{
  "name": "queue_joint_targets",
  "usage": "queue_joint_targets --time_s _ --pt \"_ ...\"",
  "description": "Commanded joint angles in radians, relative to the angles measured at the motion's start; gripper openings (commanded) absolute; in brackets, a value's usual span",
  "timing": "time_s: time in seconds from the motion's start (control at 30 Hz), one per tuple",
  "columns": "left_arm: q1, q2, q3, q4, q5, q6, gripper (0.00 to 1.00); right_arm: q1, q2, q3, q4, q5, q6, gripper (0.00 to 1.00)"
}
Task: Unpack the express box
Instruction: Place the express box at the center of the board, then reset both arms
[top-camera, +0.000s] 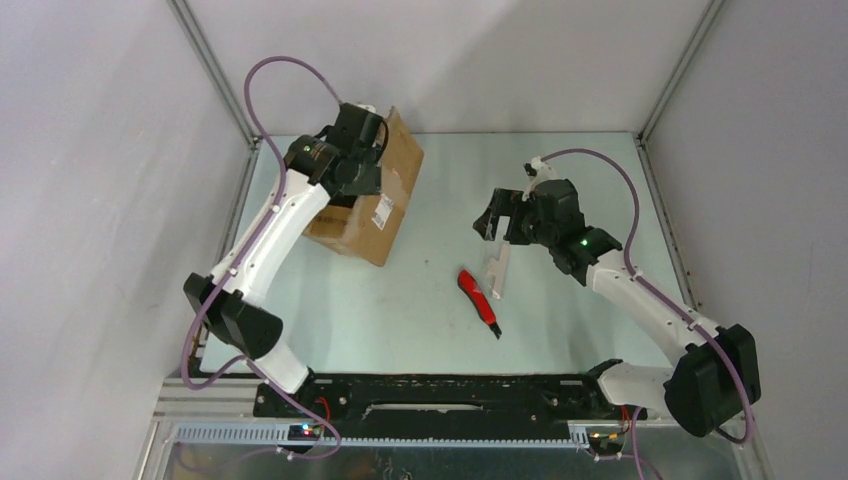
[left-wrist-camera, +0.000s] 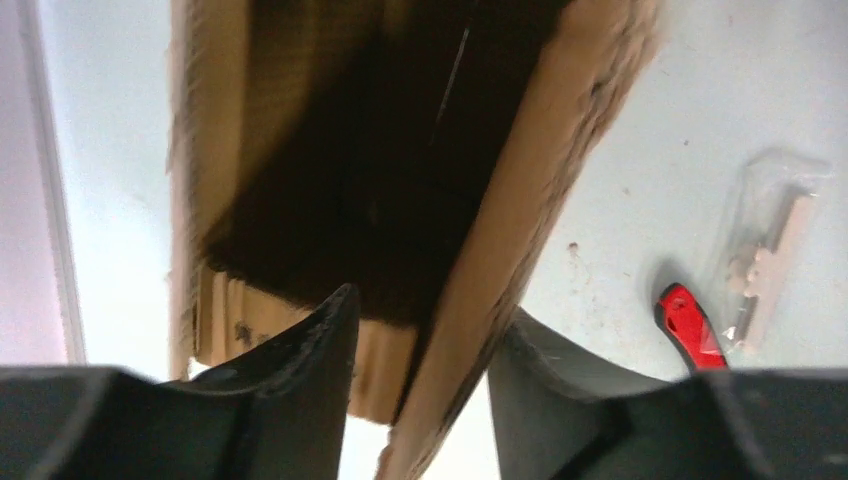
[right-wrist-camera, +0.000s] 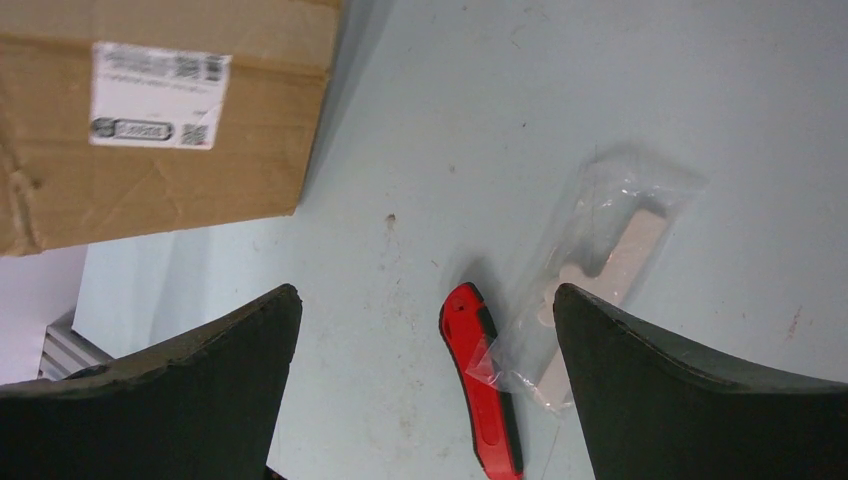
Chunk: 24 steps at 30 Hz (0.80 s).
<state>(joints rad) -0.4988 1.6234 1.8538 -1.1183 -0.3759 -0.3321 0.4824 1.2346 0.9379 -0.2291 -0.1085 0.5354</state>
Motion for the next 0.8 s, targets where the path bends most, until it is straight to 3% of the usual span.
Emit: queue_joint_targets --time_s 0.0,0.1,0.3,0.43,0.77 --pt "0.008 -0.018 -0.015 0.047 0.076 0.004 0.57 0.007 0.007 0.041 0.036 0.007 0.008 1.00" --pt "0.008 -0.027 -0.009 0.068 0.097 0.006 0.68 0.007 0.013 0.041 0.038 0.008 0.007 0.99" --pt "0.006 -0.032 0.032 0.087 0.114 0.021 0.78 0.008 0.013 0.041 0.046 0.003 0.014 0.99" --pt "-0.001 -0.081 0.046 0.118 0.122 0.025 0.99 0.007 -0.019 0.047 0.040 -0.001 0.020 1.00" --pt "-0.088 -0.270 0.012 0.158 0.016 0.003 1.00 0.009 -0.264 0.119 0.012 0.019 0.039 1.00"
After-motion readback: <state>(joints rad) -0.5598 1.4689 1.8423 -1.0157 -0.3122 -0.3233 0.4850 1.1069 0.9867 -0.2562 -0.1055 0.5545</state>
